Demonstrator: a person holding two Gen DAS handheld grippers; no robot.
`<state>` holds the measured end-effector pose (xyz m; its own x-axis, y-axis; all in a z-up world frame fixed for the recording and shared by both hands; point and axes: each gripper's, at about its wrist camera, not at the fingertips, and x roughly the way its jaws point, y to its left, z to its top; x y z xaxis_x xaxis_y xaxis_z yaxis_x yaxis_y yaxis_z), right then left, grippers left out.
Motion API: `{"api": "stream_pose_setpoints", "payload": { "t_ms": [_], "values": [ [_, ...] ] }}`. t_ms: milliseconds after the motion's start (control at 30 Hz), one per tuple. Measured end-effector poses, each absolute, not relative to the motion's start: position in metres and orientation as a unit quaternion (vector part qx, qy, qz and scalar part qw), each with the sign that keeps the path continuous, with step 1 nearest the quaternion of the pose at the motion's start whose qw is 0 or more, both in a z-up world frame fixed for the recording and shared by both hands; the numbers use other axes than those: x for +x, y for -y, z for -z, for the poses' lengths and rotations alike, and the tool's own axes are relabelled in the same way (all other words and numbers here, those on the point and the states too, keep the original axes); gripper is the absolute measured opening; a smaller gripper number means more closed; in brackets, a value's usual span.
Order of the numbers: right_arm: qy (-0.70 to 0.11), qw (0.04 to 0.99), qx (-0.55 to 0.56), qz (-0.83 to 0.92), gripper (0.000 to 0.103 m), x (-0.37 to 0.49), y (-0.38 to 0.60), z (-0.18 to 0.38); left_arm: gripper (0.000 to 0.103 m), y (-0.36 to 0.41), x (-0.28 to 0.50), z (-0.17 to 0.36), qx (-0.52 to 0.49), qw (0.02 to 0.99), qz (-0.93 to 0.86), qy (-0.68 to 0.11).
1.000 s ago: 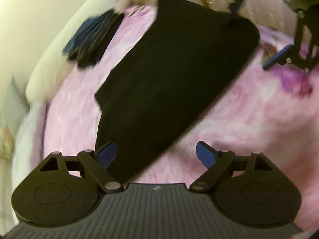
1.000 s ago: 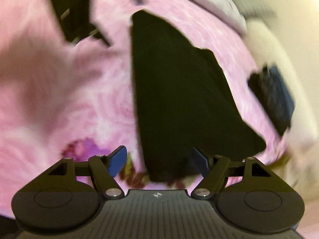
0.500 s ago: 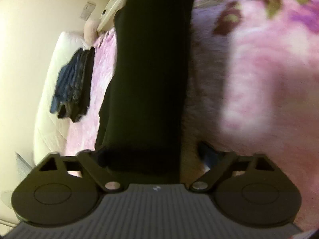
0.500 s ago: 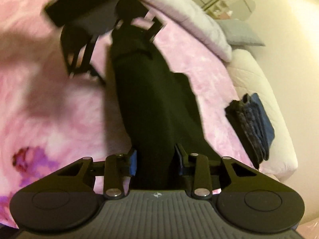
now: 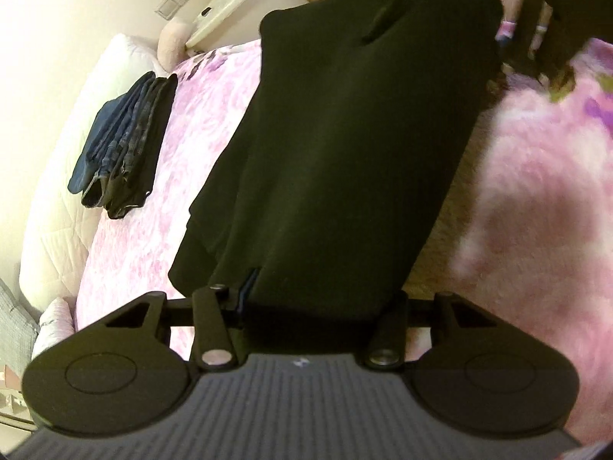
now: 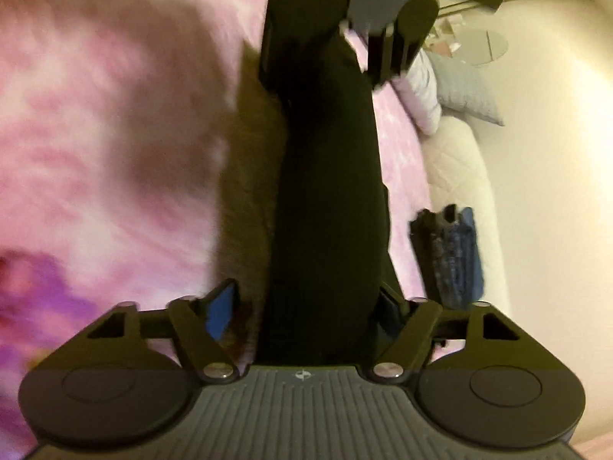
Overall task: Fold clothes
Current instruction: 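Grasp the folded jacket with both grippers and lift it, then carry the jacket to the jeans stack and lower it on top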
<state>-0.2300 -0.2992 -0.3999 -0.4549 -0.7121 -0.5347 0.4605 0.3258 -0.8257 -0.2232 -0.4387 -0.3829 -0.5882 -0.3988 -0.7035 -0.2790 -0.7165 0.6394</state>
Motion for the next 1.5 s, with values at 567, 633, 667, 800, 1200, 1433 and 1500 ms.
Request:
{"api": "stream_pose_setpoints", "payload": {
  "t_ms": [567,633,667,800,1200,1433,1500],
  "values": [
    [-0.607,0.564,-0.123,0.546,0.030,-0.296,0.298,0.230,0.034,0.410,-0.244,0.234,0.438,0.095,0.804,0.392],
    [-0.604,0.565,-0.134,0.546,0.030,-0.307,0.298,0.209,0.034,0.408,-0.253,0.216,0.434,0.101,0.803,0.395],
    [-0.603,0.565,-0.139,0.546,0.030,-0.313,0.299,0.200,0.034,0.409,-0.260,0.208,0.432,0.102,0.803,0.398],
    [-0.597,0.563,-0.150,0.551,0.030,-0.350,0.308,0.166,0.034,0.426,-0.300,0.178,0.424,0.109,0.802,0.405],
    [-0.538,0.564,-0.244,0.577,0.030,-0.598,0.466,0.109,0.035,0.633,-0.542,0.106,0.411,0.225,0.771,0.431],
    [-0.494,0.541,-0.345,0.586,0.030,-0.770,0.643,0.093,0.034,0.767,-0.672,0.097,0.397,0.339,0.734,0.434],
    [-0.478,0.536,-0.363,0.593,0.031,-0.801,0.676,0.102,0.035,0.782,-0.695,0.129,0.415,0.335,0.734,0.420]
  ]
}}
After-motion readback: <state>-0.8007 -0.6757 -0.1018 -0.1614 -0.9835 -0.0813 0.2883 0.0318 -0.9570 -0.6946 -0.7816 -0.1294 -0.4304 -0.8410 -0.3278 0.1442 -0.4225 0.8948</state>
